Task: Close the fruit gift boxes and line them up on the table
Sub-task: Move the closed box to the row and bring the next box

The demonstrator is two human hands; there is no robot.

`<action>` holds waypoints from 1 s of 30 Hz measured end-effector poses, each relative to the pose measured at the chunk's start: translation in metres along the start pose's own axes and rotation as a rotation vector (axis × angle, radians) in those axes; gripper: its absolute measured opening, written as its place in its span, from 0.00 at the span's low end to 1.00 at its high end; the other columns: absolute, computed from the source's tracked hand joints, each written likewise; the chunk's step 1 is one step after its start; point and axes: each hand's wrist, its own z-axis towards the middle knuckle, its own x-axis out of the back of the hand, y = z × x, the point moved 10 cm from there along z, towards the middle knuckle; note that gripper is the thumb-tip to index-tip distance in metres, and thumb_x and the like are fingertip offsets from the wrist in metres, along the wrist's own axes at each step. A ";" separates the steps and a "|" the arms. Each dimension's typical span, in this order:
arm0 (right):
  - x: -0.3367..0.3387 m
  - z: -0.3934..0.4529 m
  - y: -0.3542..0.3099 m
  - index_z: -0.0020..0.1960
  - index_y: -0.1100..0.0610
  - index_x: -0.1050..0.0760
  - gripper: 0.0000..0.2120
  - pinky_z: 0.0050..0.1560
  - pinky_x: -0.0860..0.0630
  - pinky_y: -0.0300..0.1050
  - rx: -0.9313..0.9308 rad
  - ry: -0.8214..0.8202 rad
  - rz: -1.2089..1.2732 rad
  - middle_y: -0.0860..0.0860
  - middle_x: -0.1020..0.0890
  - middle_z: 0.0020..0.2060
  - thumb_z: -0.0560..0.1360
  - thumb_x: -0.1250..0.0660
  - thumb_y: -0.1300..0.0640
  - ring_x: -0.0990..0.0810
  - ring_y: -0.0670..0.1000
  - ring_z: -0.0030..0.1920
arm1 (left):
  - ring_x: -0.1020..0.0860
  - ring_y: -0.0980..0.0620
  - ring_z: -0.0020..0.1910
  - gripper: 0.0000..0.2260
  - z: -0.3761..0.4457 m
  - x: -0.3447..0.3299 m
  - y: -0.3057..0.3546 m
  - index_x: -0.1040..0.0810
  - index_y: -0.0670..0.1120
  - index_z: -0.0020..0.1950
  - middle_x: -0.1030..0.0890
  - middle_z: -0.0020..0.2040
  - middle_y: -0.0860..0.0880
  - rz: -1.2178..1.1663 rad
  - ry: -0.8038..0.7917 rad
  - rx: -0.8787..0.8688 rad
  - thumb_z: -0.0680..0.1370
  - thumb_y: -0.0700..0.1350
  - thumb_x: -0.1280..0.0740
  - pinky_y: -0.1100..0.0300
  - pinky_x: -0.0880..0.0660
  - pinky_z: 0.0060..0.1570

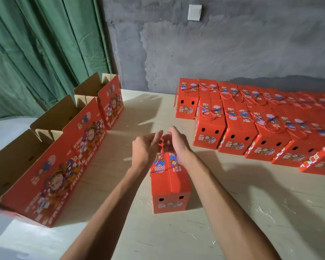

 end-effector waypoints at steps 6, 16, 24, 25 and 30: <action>0.006 0.010 -0.031 0.32 0.56 0.25 0.11 0.37 0.29 0.45 0.105 0.077 -0.033 0.50 0.24 0.25 0.73 0.36 0.59 0.26 0.52 0.29 | 0.20 0.49 0.51 0.07 -0.051 -0.021 0.017 0.21 0.46 0.56 0.19 0.51 0.50 0.177 -0.016 -0.270 0.83 0.48 0.35 0.52 0.22 0.50; 0.009 0.032 -0.098 0.33 0.56 0.25 0.13 0.38 0.29 0.45 0.217 0.121 -0.084 0.51 0.21 0.27 0.76 0.39 0.60 0.22 0.53 0.35 | 0.37 0.51 0.79 0.30 -0.059 -0.090 0.000 0.32 0.45 0.79 0.33 0.79 0.49 0.549 -0.362 -0.437 0.82 0.62 0.38 0.59 0.51 0.80; 0.026 0.063 -0.138 0.33 0.58 0.26 0.12 0.43 0.28 0.49 0.268 0.162 -0.169 0.54 0.18 0.32 0.76 0.38 0.61 0.23 0.54 0.38 | 0.48 0.49 0.83 0.25 -0.003 -0.117 0.010 0.44 0.42 0.83 0.44 0.83 0.46 0.649 -0.405 -0.538 0.86 0.46 0.45 0.61 0.62 0.78; 0.028 0.068 -0.141 0.34 0.58 0.25 0.12 0.43 0.28 0.49 0.267 0.165 -0.185 0.55 0.18 0.32 0.76 0.38 0.61 0.23 0.54 0.38 | 0.48 0.49 0.83 0.25 0.006 -0.120 0.011 0.44 0.42 0.83 0.44 0.83 0.46 0.648 -0.411 -0.538 0.86 0.45 0.45 0.60 0.61 0.79; 0.036 0.102 -0.153 0.35 0.59 0.25 0.13 0.44 0.27 0.48 0.270 0.175 -0.267 0.55 0.18 0.34 0.78 0.38 0.61 0.22 0.53 0.38 | 0.48 0.49 0.83 0.25 0.048 -0.142 0.009 0.45 0.42 0.83 0.46 0.84 0.45 0.674 -0.440 -0.542 0.86 0.40 0.46 0.59 0.56 0.80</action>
